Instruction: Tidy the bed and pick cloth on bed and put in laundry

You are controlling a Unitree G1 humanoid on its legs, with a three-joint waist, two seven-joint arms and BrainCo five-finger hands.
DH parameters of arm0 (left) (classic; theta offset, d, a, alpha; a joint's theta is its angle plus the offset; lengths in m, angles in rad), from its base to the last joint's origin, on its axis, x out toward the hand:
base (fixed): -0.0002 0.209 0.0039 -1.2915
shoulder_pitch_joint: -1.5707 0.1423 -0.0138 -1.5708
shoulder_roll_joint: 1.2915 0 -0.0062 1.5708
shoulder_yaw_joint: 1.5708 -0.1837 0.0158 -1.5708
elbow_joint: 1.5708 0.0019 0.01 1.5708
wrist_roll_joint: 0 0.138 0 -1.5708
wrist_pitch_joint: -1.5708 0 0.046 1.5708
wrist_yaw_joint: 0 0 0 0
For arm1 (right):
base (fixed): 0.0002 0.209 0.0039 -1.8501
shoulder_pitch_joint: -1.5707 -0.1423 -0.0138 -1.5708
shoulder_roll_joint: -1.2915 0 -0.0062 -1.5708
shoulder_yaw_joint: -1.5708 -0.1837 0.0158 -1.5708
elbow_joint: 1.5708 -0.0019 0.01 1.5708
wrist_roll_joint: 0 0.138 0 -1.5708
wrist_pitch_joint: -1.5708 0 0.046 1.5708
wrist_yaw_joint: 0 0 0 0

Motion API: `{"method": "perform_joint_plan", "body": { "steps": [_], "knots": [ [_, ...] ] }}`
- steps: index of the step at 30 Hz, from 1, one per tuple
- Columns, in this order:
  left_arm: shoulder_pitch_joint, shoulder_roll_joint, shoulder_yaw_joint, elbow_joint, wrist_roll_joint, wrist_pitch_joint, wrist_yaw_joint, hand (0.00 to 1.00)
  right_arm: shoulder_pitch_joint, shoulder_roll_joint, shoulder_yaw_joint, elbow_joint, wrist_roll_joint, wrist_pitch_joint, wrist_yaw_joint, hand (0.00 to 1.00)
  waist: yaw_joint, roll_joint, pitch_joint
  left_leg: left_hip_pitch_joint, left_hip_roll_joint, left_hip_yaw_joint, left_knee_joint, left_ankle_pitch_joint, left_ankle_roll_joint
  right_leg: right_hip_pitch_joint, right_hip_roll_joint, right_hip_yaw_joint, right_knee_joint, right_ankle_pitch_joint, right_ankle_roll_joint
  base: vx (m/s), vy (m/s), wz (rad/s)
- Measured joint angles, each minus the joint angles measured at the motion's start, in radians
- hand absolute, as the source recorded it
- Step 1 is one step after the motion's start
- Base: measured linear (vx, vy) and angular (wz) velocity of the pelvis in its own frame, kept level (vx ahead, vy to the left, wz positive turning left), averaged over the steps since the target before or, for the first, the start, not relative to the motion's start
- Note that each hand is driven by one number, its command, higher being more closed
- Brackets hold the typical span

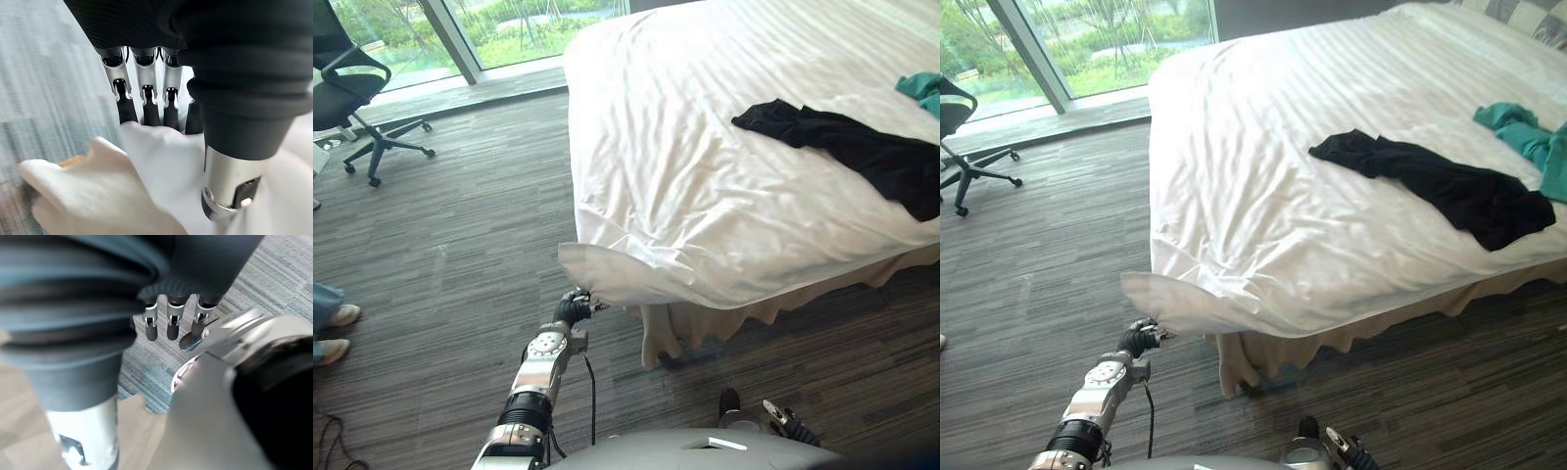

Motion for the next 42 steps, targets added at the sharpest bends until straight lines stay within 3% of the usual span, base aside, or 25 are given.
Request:
{"method": "perform_joint_plan", "body": {
  "steps": [3,5,7,9,11,12,15,19,22,24,25,29,33,36,40,42],
  "knots": [
    [0.103,0.006,0.169,0.202,0.049,0.087,0.094,0.0,-0.001,0.018,-0.044,0.024,0.0,0.001,0.0,0.0,0.002,-0.01,0.004,0.001,-0.003,-0.016,-0.002,-0.002,-0.001,0.002,-0.002,-0.002,-0.006,0.001,0.001,-0.05,-0.006,0.04],
    [0.191,0.009,0.225,0.232,0.056,0.096,0.121,0.0,0.002,0.017,-0.063,0.038,0.001,0.001,0.0,0.0,0.009,-0.014,0.01,0.006,-0.002,-0.018,-0.003,-0.008,0.0,0.004,-0.002,-0.003,-0.006,0.001,0.002,-0.04,-0.011,0.12],
    [0.24,0.01,0.259,0.244,0.054,0.088,0.122,0.0,-0.001,0.013,-0.08,0.042,0.003,-0.001,-0.001,0.0,0.036,-0.009,0.013,0.007,-0.002,-0.02,-0.011,-0.015,0.0,0.005,-0.002,-0.005,-0.006,0.002,0.003,-0.1,-0.016,0.14],
    [0.259,0.01,0.27,0.249,0.039,0.059,0.12,0.0,-0.005,0.009,-0.087,0.041,0.013,-0.005,-0.001,0.0,0.038,0.001,0.011,0.006,0.003,-0.032,-0.026,-0.033,0.0,0.004,0.003,-0.018,-0.007,0.004,0.005,-0.12,-0.02,0.22],
    [0.262,0.003,0.268,0.247,-0.044,-0.023,0.09,0.0,-0.012,-0.001,-0.1,0.049,0.037,-0.011,-0.005,0.0,0.042,0.012,0.013,0.001,0.014,-0.046,-0.032,-0.075,0.0,0.002,0.014,-0.024,-0.007,0.018,0.005,-0.17,-0.011,0.02],
    [0.266,0.0,0.267,0.241,-0.095,-0.063,0.068,0.0,-0.011,-0.002,-0.1,0.049,0.044,-0.012,-0.009,0.0,0.042,0.009,0.016,-0.002,0.013,-0.038,-0.029,-0.08,-0.005,-0.004,0.009,-0.02,-0.007,0.024,0.003,-0.18,-0.012,-0.19],
    [0.269,-0.025,0.254,0.199,-0.152,-0.121,0.01,0.0,-0.005,-0.003,-0.101,0.049,0.078,-0.014,-0.029,0.0,0.031,-0.006,0.009,-0.002,0.01,-0.032,-0.03,-0.085,-0.002,-0.011,0.004,-0.018,-0.007,0.022,0.002,-0.12,-0.023,-0.13],
    [0.261,-0.06,0.193,0.166,-0.153,-0.153,-0.02,0.0,0.0,-0.003,-0.106,0.049,0.156,-0.037,-0.077,0.0,0.027,0.001,0.009,-0.004,0.019,-0.021,-0.036,-0.086,-0.009,-0.028,0.02,0.0,-0.007,0.021,-0.001,-0.01,-0.03,-0.19],
    [0.247,-0.073,0.145,0.159,-0.164,-0.155,-0.026,0.0,0.002,-0.002,-0.14,-0.014,0.215,-0.071,-0.123,0.0,0.024,0.027,0.015,-0.002,0.033,-0.014,-0.036,-0.084,-0.026,-0.032,0.042,0.007,-0.007,0.018,-0.009,0.08,-0.022,-0.1],
    [0.237,-0.073,0.137,0.122,-0.196,-0.157,-0.024,0.0,0.005,-0.003,-0.144,-0.122,0.255,-0.121,-0.171,0.0,0.026,0.034,0.017,-0.001,0.044,-0.012,-0.034,-0.07,-0.025,-0.038,0.056,0.015,-0.006,0.018,-0.015,0.11,-0.021,-0.08],
    [0.235,-0.072,0.135,0.111,-0.2,-0.159,-0.022,0.0,0.002,-0.003,-0.143,-0.159,0.262,-0.137,-0.183,1.0,0.027,0.032,0.018,0.0,0.046,-0.013,-0.034,-0.068,-0.025,-0.038,0.059,0.017,-0.006,0.017,-0.016,0.1,-0.027,-0.1],
    [0.231,-0.066,0.055,0.045,-0.236,-0.175,-0.007,0.0,-0.005,-0.011,-0.144,-0.473,0.23,-0.216,-0.256,1.0,0.029,0.014,0.023,0.003,0.036,-0.012,-0.033,-0.061,-0.02,-0.037,0.053,0.028,-0.006,0.017,-0.016,0.02,-0.002,-0.06],
    [0.238,-0.062,0.019,0.012,-0.262,-0.176,0.009,0.0,-0.042,-0.027,-0.143,-0.708,0.093,-0.224,-0.27,1.0,0.031,-0.022,0.034,0.005,0.02,-0.014,-0.033,-0.052,-0.01,-0.033,0.036,0.028,-0.006,0.021,-0.012,-0.03,0.0,0.02],
    [0.245,-0.048,-0.013,0.012,-0.261,-0.176,0.013,0.0,-0.103,-0.092,-0.113,-0.805,0.022,-0.225,-0.222,1.0,0.044,-0.045,0.033,0.005,0.015,-0.017,-0.035,-0.052,-0.01,-0.034,0.03,0.027,-0.007,0.025,-0.007,-0.07,-0.02,0.02],
    [0.264,-0.034,-0.044,0.014,-0.261,-0.179,0.013,0.0,-0.267,-0.249,0.062,-0.839,-0.003,-0.226,-0.128,1.0,0.057,-0.055,0.035,-0.004,0.014,-0.046,-0.061,-0.046,-0.003,-0.039,0.026,-0.003,-0.007,0.032,-0.008,-0.11,-0.046,0.17],
    [0.274,-0.024,-0.063,0.014,-0.26,-0.181,0.013,0.0,-0.389,-0.314,0.181,-0.817,-0.003,-0.226,-0.06,1.0,0.092,-0.059,0.036,-0.005,0.014,-0.063,-0.075,-0.031,-0.005,-0.038,0.025,-0.02,-0.007,0.032,-0.009,-0.09,-0.051,0.21]
  ]
}}
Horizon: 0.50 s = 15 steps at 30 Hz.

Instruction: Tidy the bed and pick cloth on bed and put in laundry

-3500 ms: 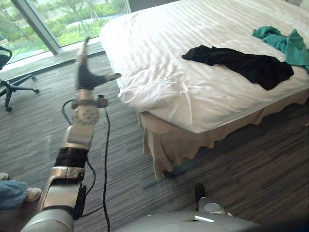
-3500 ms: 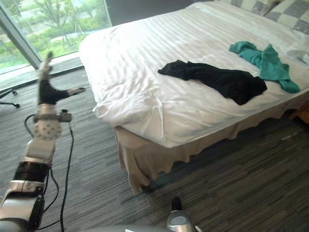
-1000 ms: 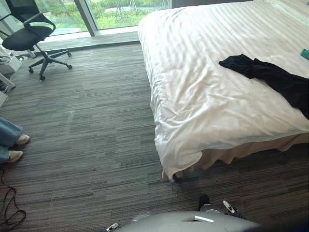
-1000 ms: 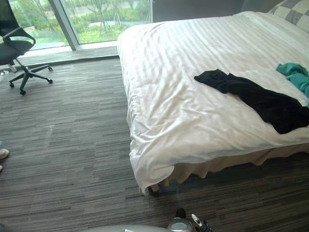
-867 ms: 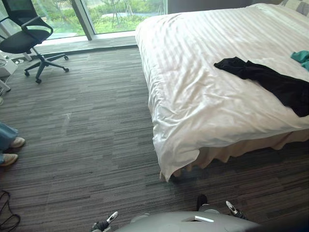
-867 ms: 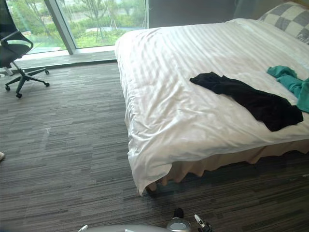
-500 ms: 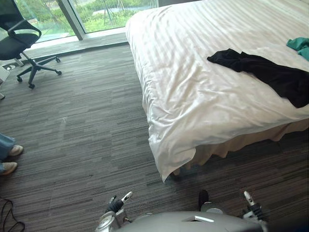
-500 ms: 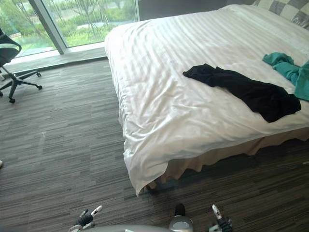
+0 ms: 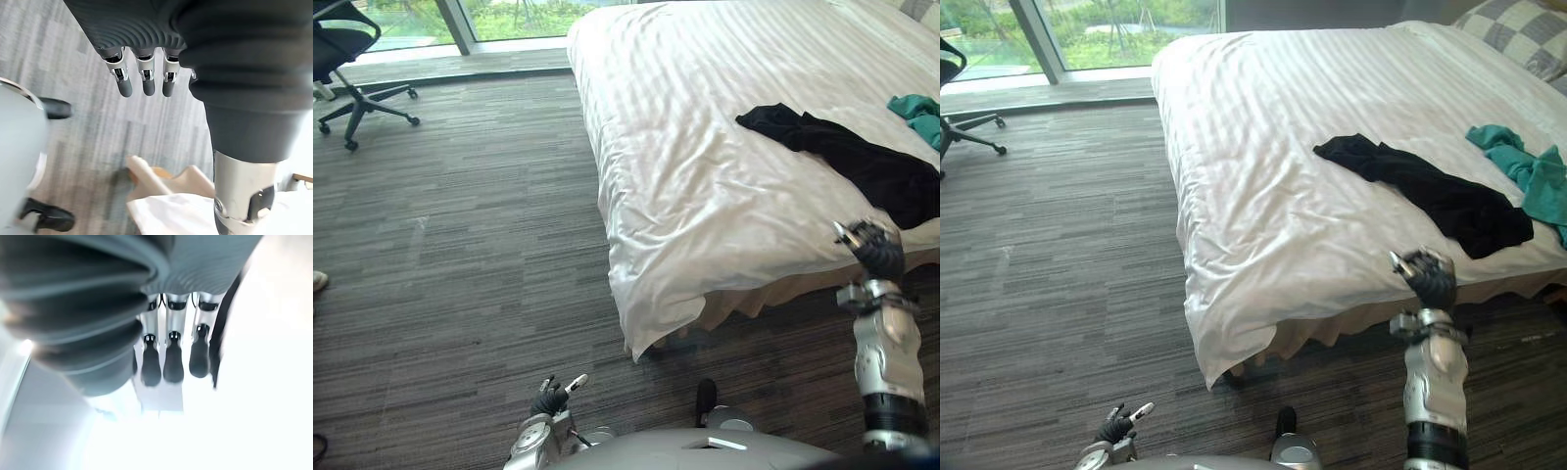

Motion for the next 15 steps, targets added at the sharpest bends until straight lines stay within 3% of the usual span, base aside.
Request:
{"method": "perform_joint_plan", "body": {
  "steps": [4,8,10,12,14,15],
  "knots": [
    [0.003,0.005,-0.031,-0.001,-0.001,-0.02,-0.007,0.0,-0.218,-0.044,0.141,0.147,0.003,0.017,0.084,1.0,0.031,-0.002,0.001,-0.03,-0.001,-0.063,-0.015,0.032,0.0,0.001,-0.008,-0.056,0.0,0.002,-0.003,-0.04,-0.041,0.46],
    [0.005,0.005,-0.043,-0.01,0.0,-0.037,-0.024,0.0,-0.394,-0.054,0.267,0.295,0.029,0.056,0.176,1.0,0.092,-0.004,0.004,-0.053,-0.002,-0.124,-0.019,0.058,-0.001,0.017,-0.017,-0.117,0.006,0.003,-0.005,-0.01,-0.021,0.48],
    [-0.003,0.021,-0.049,-0.038,0.0,-0.044,-0.05,0.0,-0.47,-0.049,0.31,0.319,0.061,0.072,0.203,1.0,0.118,-0.016,0.037,-0.101,-0.015,-0.152,0.021,0.063,0.002,0.009,-0.035,-0.139,0.007,0.003,-0.005,-0.09,0.014,0.54],
    [-0.028,0.043,-0.071,-0.075,0.0,-0.058,-0.075,0.0,-0.59,-0.047,0.344,0.365,0.085,0.076,0.218,1.0,0.136,-0.027,0.103,-0.179,-0.023,-0.172,0.089,0.062,0.003,-0.044,-0.054,-0.148,0.04,0.005,-0.009,-0.16,0.017,0.32],
    [-0.083,0.046,-0.075,-0.112,-0.004,-0.072,-0.105,0.0,-0.752,-0.049,0.353,0.425,0.096,0.083,0.208,1.0,0.166,-0.004,0.232,-0.285,-0.024,-0.18,0.173,0.05,0.016,-0.148,-0.081,-0.148,0.147,-0.017,-0.022,-0.25,0.034,0.24],
    [-0.094,0.047,-0.083,-0.121,-0.007,-0.073,-0.113,0.0,-0.783,-0.05,0.353,0.44,0.101,0.084,0.206,1.0,0.174,0.001,0.263,-0.311,-0.027,-0.185,0.189,0.049,0.016,-0.172,-0.09,-0.148,0.174,-0.025,-0.022,-0.27,0.026,0.21]
  ]
}}
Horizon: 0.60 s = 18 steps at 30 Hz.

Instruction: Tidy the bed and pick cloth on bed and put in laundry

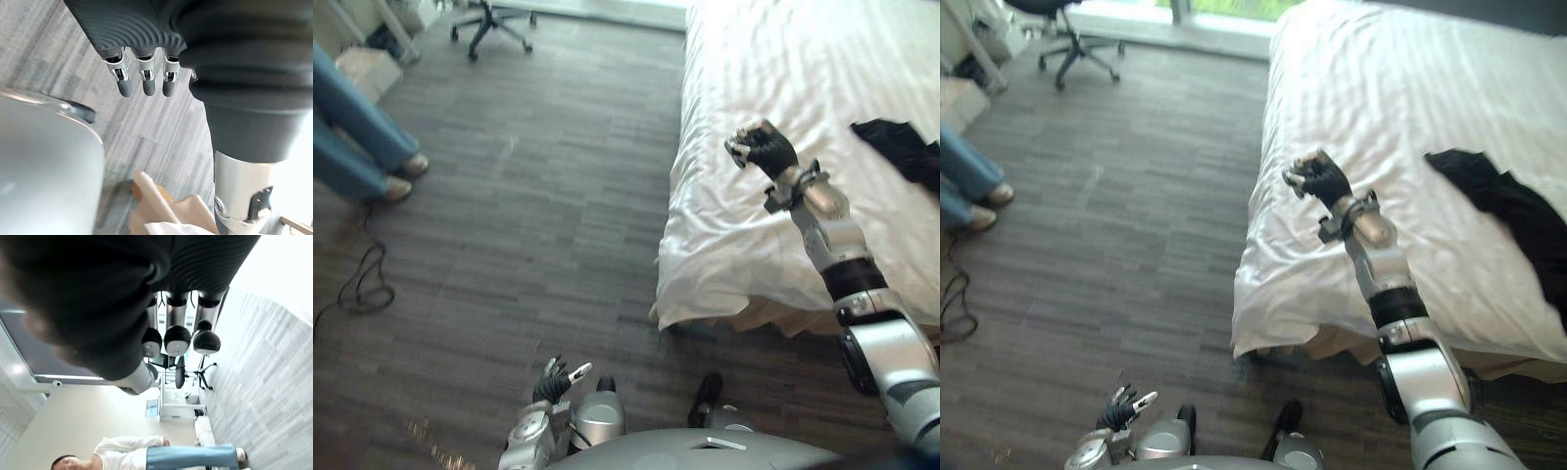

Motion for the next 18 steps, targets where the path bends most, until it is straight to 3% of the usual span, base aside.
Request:
{"method": "perform_joint_plan", "body": {
  "steps": [1,2,6,12,16,18],
  "knots": [
    [-0.018,0.004,-0.013,-0.015,-0.031,-0.006,-0.006,0.0,-0.054,-0.001,0.001,0.034,0.002,0.009,-0.007,1.0,0.011,0.013,0.053,-0.04,-0.006,-0.008,0.032,-0.001,0.002,-0.043,-0.015,0.0,0.049,-0.011,-0.007,-0.27,0.016,0.22],
    [-0.028,0.006,-0.028,-0.017,-0.044,-0.006,-0.006,0.0,-0.075,-0.001,0.002,0.064,0.003,0.015,-0.011,1.0,0.017,0.022,0.067,-0.08,-0.011,-0.015,0.05,0.001,0.006,-0.08,-0.026,-0.001,0.074,-0.014,-0.01,-0.26,0.022,0.2],
    [-0.074,0.015,-0.11,-0.015,-0.101,-0.008,-0.003,0.0,-0.097,-0.025,0.002,0.221,-0.001,0.075,-0.065,1.0,0.046,0.063,0.089,-0.236,-0.032,-0.022,0.115,0.008,0.018,-0.237,-0.067,0.004,0.159,-0.023,-0.019,-0.12,0.035,0.13],
    [-0.145,0.012,-0.199,0.013,-0.143,-0.016,0.005,0.0,-0.077,-0.046,-0.004,0.333,0.0,0.16,-0.093,1.0,0.056,0.139,0.118,-0.352,-0.044,-0.023,0.154,0.015,0.029,-0.352,-0.086,0.008,0.193,-0.016,-0.026,-0.04,0.03,0.04],
    [-0.163,0.01,-0.216,0.031,-0.162,-0.039,0.006,0.0,-0.003,-0.025,-0.011,0.331,-0.007,0.194,-0.064,1.0,0.051,0.14,0.117,-0.349,-0.049,-0.018,0.149,0.015,0.03,-0.354,-0.091,0.013,0.193,-0.016,-0.026,0.05,0.03,0.01],
    [-0.173,0.002,-0.219,0.045,-0.161,-0.055,0.004,0.0,0.106,0.019,-0.04,0.333,-0.024,0.2,0.0,1.0,0.031,0.139,0.117,-0.343,-0.054,-0.017,0.147,0.012,0.034,-0.349,-0.096,0.015,0.192,-0.017,-0.023,0.08,0.046,0.02]
  ]
}}
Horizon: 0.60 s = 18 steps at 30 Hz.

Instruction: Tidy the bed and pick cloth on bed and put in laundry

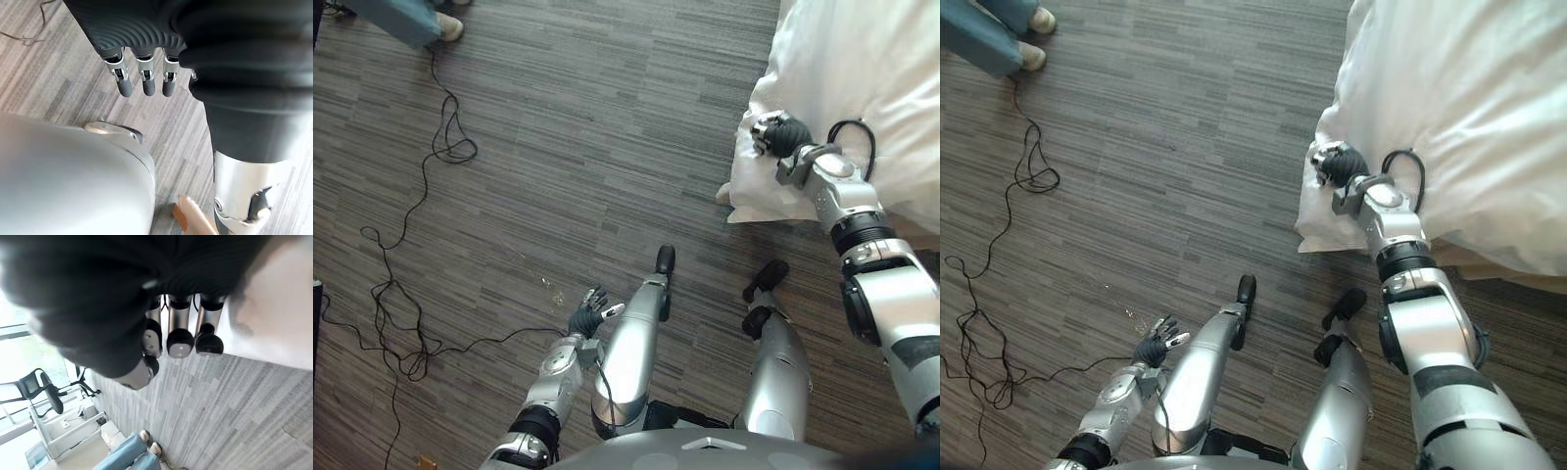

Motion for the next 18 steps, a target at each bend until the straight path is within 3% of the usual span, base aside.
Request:
{"method": "perform_joint_plan", "body": {
  "steps": [4,6,9,11,13,16,18],
  "knots": [
    [-0.001,-0.014,-0.002,0.002,0.004,0.007,-0.004,0.0,0.284,0.073,0.021,-0.011,-0.014,0.005,0.093,1.0,-0.049,-0.004,0.002,0.054,-0.003,0.004,-0.019,-0.006,0.006,0.048,-0.01,0.003,-0.004,-0.008,0.01,0.1,0.037,-0.02],
    [0.012,-0.009,0.012,-0.002,0.013,0.019,-0.005,0.0,0.453,0.106,0.095,-0.108,0.005,0.009,0.15,1.0,-0.076,-0.02,0.009,0.113,0.003,0.021,-0.033,-0.018,0.006,0.09,-0.006,0.011,-0.007,-0.018,0.016,0.09,0.03,-0.3],
    [0.047,0.008,0.047,-0.006,0.023,0.026,-0.001,0.0,0.687,0.165,0.249,-0.403,0.055,0.012,0.249,1.0,-0.107,-0.068,0.01,0.213,0.031,0.058,-0.066,-0.045,-0.003,0.176,0.035,0.027,-0.055,-0.028,0.021,0.07,-0.011,-0.49],
    [0.079,0.029,0.045,-0.023,0.059,0.023,0.001,0.0,0.781,0.204,0.402,-0.595,0.056,-0.032,0.343,1.0,-0.109,-0.104,-0.002,0.287,0.048,0.068,-0.114,-0.049,-0.009,0.24,0.061,0.028,-0.092,-0.031,0.017,0.06,-0.032,-0.19],
    [0.089,0.032,0.046,-0.021,0.065,0.021,0.006,0.0,0.779,0.231,0.49,-0.675,0.069,-0.059,0.374,1.0,-0.109,-0.121,-0.018,0.322,0.055,0.069,-0.138,-0.042,-0.013,0.263,0.067,0.028,-0.088,-0.042,0.016,0.1,-0.054,-0.03],
    [0.104,0.034,0.043,0.015,0.102,0.017,0.036,0.0,0.699,0.304,0.54,-0.77,0.189,-0.117,0.372,1.0,-0.103,-0.153,-0.092,0.376,0.062,0.086,-0.173,-0.025,-0.026,0.285,0.075,0.034,-0.082,-0.05,0.016,0.12,-0.044,-0.06],
    [0.104,0.034,0.026,0.061,0.103,0.017,0.058,0.0,0.592,0.346,0.502,-0.828,0.265,-0.181,0.314,1.0,-0.104,-0.16,-0.135,0.433,0.065,0.107,-0.192,-0.023,-0.028,0.329,0.076,0.045,-0.087,-0.055,0.022,0.13,-0.008,-0.11]
  ]
}}
